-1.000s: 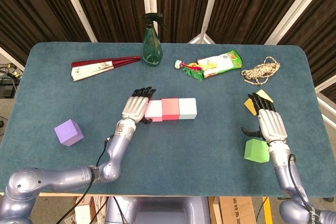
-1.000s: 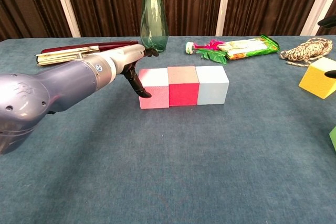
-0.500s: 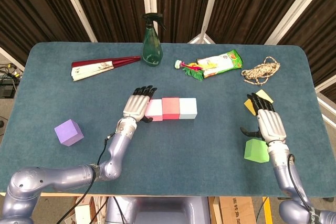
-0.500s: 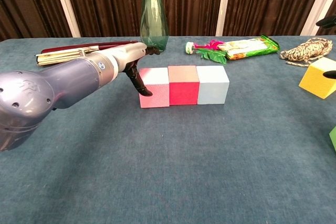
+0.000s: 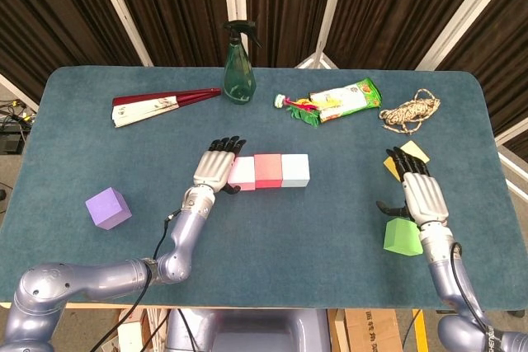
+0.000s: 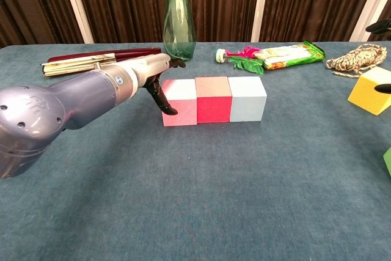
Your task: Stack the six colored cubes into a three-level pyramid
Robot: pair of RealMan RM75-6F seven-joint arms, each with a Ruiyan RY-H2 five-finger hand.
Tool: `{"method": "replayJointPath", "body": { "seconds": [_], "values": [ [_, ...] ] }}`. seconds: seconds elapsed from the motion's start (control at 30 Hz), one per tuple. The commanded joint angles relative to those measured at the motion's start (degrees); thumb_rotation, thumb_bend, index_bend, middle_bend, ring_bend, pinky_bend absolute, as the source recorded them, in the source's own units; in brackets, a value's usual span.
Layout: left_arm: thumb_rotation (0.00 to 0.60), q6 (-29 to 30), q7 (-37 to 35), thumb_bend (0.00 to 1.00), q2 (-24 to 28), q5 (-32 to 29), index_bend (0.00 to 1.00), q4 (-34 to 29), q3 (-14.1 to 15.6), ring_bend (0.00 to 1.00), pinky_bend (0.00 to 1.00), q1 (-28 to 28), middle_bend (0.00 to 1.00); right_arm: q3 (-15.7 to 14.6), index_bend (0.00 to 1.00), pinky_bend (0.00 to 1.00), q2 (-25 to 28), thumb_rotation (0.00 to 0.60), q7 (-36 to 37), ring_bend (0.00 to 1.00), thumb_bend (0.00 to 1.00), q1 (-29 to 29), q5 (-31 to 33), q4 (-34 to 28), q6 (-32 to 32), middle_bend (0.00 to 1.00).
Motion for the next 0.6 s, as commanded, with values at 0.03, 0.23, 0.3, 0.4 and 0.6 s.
{"method": "replayJointPath", "body": {
  "seconds": [0.03, 0.23, 0.3, 0.4, 0.6],
  "values": [
    [0.600, -0.03, -0.01, 0.25, -0.09, -0.02, 0.00, 0.23, 0.00, 0.00, 0.00, -0.02, 0.00, 0.02, 0.00, 0.00, -0.03, 0.600, -0.03, 0.00, 0.26, -0.03, -0.06, 0.03, -0.03, 0.00],
    [0.600, -0.26, -0.04, 0.25, -0.23, 0.05, 0.00, 0.82, -0.03, 0.00, 0.00, -0.11, 0.00, 0.15, 0.00, 0.00, -0.10, 0.600, -0.07, 0.00, 0.26, -0.12, -0.06, -0.02, -0.13, 0.00],
    [0.600, -0.34, -0.02, 0.25, -0.28, 0.07, 0.00, 1.02, -0.03, 0.00, 0.00, -0.15, 0.00, 0.17, 0.00, 0.00, -0.13, 0.600, -0.12, 0.00, 0.26, -0.12, -0.06, 0.00, -0.23, 0.00],
    [0.600, -0.37, -0.08, 0.25, -0.40, 0.13, 0.00, 1.33, -0.11, 0.00, 0.00, -0.20, 0.00, 0.21, 0.00, 0.00, -0.15, 0.600, -0.07, 0.00, 0.26, -0.19, -0.08, -0.02, -0.29, 0.00],
    [0.600, -0.59, -0.19, 0.25, -0.66, 0.17, 0.00, 1.93, -0.21, 0.00, 0.00, -0.30, 0.00, 0.32, 0.00, 0.00, -0.17, 0.600, -0.03, 0.00, 0.26, -0.25, -0.03, 0.05, -0.45, 0.00]
  ]
}}
